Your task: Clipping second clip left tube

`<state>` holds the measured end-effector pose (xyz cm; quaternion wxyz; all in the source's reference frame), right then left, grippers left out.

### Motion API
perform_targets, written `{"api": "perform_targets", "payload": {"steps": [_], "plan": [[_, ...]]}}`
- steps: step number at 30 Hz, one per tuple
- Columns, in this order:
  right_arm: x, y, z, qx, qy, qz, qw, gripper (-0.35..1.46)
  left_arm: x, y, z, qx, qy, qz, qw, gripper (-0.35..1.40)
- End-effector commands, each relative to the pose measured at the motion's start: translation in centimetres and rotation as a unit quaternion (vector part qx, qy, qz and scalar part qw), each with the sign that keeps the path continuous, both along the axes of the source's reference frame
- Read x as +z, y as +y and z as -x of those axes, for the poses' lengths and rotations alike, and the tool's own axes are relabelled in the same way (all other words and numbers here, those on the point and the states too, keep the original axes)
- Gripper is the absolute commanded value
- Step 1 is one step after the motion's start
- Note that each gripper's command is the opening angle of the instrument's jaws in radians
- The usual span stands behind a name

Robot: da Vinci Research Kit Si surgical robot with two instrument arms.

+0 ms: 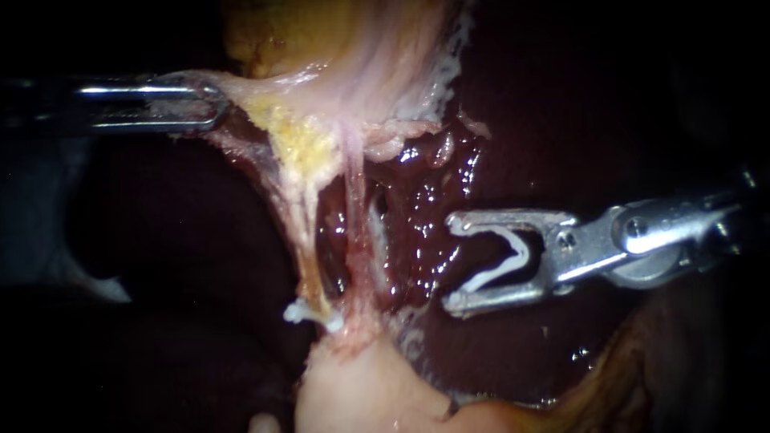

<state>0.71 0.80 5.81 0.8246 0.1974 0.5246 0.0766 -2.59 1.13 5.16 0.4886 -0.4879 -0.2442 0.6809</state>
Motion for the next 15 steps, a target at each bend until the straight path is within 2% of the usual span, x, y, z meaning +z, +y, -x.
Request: {"api": "perform_targets", "payload": {"steps": [1,10,15], "plan": [[0.01,-0.04,-0.07,0.001,0.001,-0.009,1.0000,0.50,0.00,-0.01,0.00,0.000,0.000,0.000,1.0000,-0.35],[0.29,-0.33,-0.64,-0.004,0.006,-0.045,0.9990,0.50,-0.04,-0.04,0.02,-0.002,0.001,0.000,1.0000,-0.35],[0.47,-0.36,-0.85,-0.004,0.010,-0.051,0.9986,0.50,-0.05,-0.05,0.03,-0.002,0.001,0.000,1.0000,-0.35]]}}
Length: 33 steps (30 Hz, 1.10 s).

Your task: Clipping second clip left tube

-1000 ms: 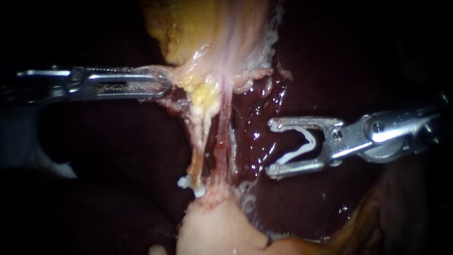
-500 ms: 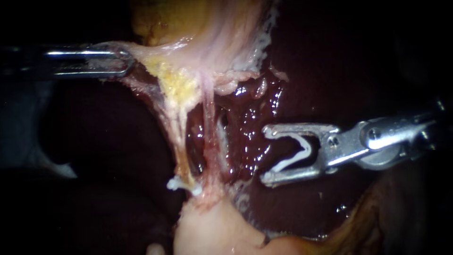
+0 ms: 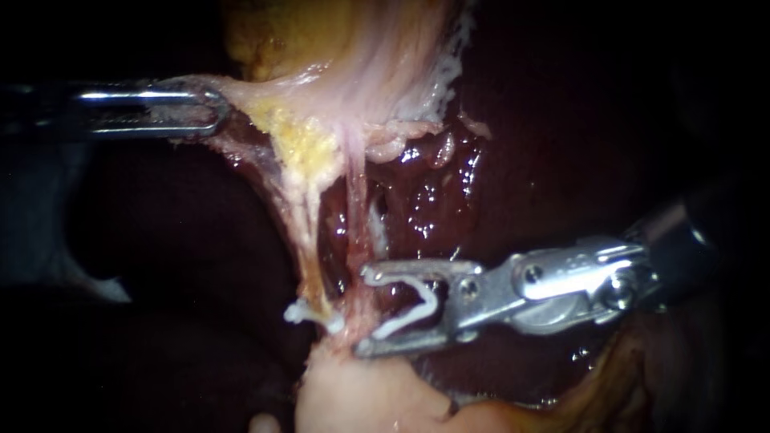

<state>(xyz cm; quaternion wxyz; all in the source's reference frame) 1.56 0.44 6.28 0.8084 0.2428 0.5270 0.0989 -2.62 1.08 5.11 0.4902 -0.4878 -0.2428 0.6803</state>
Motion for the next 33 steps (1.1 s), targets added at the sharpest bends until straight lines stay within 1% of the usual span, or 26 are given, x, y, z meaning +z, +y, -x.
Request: {"api": "perform_targets", "payload": {"steps": [1,11,16,20,22,27,33], "plan": [[0.04,0.01,-0.03,0.000,0.000,-0.002,1.0000,0.50,0.00,0.00,0.00,0.000,0.000,0.000,1.0000,-0.35],[0.39,0.12,-0.24,-0.003,0.002,-0.008,1.0000,0.50,0.00,-0.01,0.02,-0.001,0.001,0.000,1.0000,-0.35],[0.50,0.11,-0.42,-0.013,0.013,-0.021,0.9996,0.50,0.01,-0.01,0.02,-0.001,0.001,0.001,1.0000,-0.35],[0.53,0.06,-0.60,-0.018,0.036,-0.038,0.9985,0.50,0.01,-0.01,0.03,-0.001,0.001,0.001,1.0000,-0.35],[0.52,0.04,-0.70,-0.024,0.044,-0.047,0.9977,0.50,0.01,-0.01,0.04,-0.001,0.001,0.001,1.0000,-0.35],[0.49,-0.04,-0.86,-0.030,0.050,-0.051,0.9970,0.49,0.01,-0.01,0.04,-0.001,0.001,0.001,1.0000,-0.35],[0.39,-0.14,-0.89,-0.035,0.055,-0.056,0.9963,0.49,0.01,-0.01,0.04,-0.002,0.001,0.001,1.0000,-0.35]]}}
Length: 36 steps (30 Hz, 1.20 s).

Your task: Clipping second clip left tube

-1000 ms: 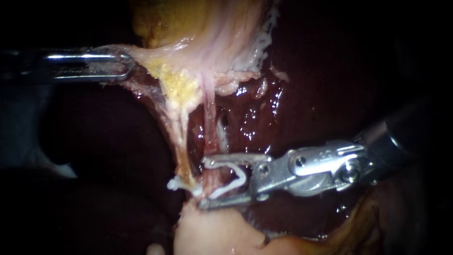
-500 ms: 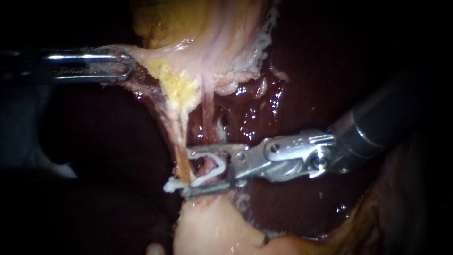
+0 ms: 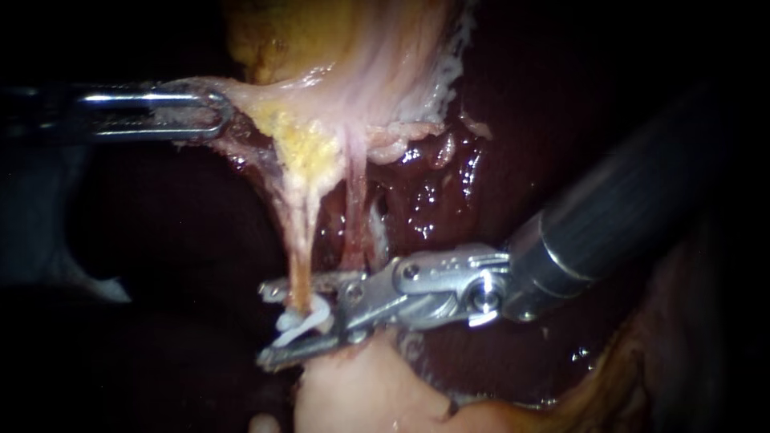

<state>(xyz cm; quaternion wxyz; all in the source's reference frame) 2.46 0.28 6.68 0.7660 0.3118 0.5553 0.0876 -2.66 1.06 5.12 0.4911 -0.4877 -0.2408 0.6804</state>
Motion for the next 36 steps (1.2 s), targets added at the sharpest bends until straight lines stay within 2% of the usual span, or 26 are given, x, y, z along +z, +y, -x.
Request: {"api": "perform_targets", "payload": {"steps": [1,8,13,16,19,28,31,33,36], "plan": [[-0.05,-0.03,0.01,-0.002,0.001,-0.002,1.0000,0.50,0.00,0.00,0.00,0.000,0.000,0.000,1.0000,-0.35],[-0.34,-0.30,-0.02,-0.010,0.011,-0.005,0.9999,0.49,0.00,0.00,0.00,0.000,0.000,0.000,1.0000,-0.35],[-0.47,-0.40,-0.05,-0.019,0.018,-0.012,0.9996,0.46,0.00,0.00,0.00,0.000,0.000,0.000,1.0000,-0.35],[-0.49,-0.39,-0.05,-0.020,0.018,-0.021,0.9994,0.42,0.00,0.00,-0.01,0.000,0.000,0.000,1.0000,-0.35],[-0.46,-0.36,-0.05,-0.012,0.010,-0.033,0.9993,0.35,0.00,0.00,-0.01,0.000,0.000,0.000,1.0000,-0.35],[-0.37,-0.26,-0.02,0.006,-0.006,-0.060,0.9981,-0.11,0.00,0.00,-0.01,0.000,0.000,0.000,1.0000,-0.35],[-0.37,-0.25,-0.02,0.011,-0.015,-0.086,0.9962,-0.35,0.00,0.00,-0.01,0.000,0.000,0.000,1.0000,-0.35],[-0.37,-0.23,-0.01,0.016,-0.022,-0.108,0.9938,-0.35,0.00,0.00,-0.01,0.000,0.000,0.000,1.0000,-0.35],[-0.35,-0.20,-0.01,0.016,-0.023,-0.114,0.9931,-0.35,0.00,0.00,-0.01,0.000,0.000,0.000,1.0000,-0.35]]}}
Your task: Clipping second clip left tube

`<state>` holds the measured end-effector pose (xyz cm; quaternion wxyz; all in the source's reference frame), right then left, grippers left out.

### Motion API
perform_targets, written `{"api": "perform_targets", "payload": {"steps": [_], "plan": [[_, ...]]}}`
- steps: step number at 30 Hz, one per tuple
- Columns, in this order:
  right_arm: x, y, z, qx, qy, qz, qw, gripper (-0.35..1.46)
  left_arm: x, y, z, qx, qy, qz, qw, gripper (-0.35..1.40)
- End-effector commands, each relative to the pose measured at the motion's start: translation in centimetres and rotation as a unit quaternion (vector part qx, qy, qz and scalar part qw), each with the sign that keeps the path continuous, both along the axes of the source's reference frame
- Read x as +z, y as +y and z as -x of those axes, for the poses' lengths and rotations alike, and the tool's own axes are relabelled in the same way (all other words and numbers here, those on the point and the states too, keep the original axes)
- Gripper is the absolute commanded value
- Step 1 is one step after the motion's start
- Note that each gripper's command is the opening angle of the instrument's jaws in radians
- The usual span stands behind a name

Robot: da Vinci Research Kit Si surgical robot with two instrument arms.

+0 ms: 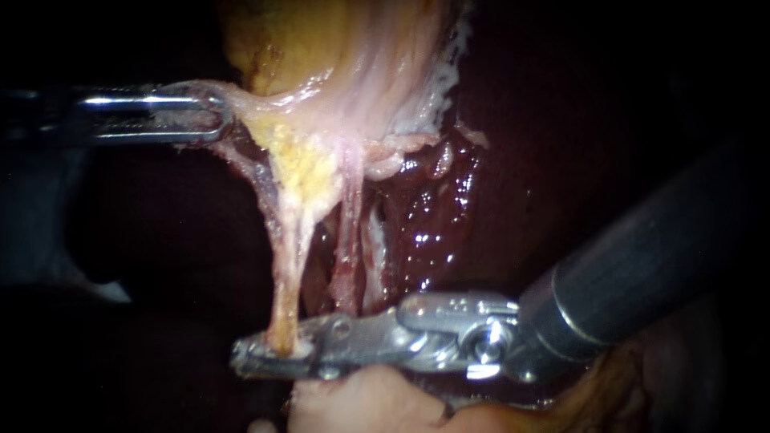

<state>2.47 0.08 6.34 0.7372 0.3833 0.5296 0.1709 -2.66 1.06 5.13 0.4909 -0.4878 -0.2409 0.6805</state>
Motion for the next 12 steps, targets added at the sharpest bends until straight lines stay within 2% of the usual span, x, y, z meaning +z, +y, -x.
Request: {"api": "perform_targets", "payload": {"steps": [1,11,12], "plan": [[0.00,0.01,0.01,-0.004,-0.003,-0.001,1.0000,-0.35,0.00,0.00,0.00,0.000,0.000,0.000,1.0000,-0.35],[0.04,0.02,0.02,-0.004,-0.012,-0.013,0.9998,-0.35,0.01,0.01,0.00,0.000,0.000,0.000,1.0000,-0.35],[0.04,0.02,0.02,-0.004,-0.010,-0.014,0.9998,-0.14,0.01,0.01,0.00,0.000,0.000,0.000,1.0000,-0.35]]}}
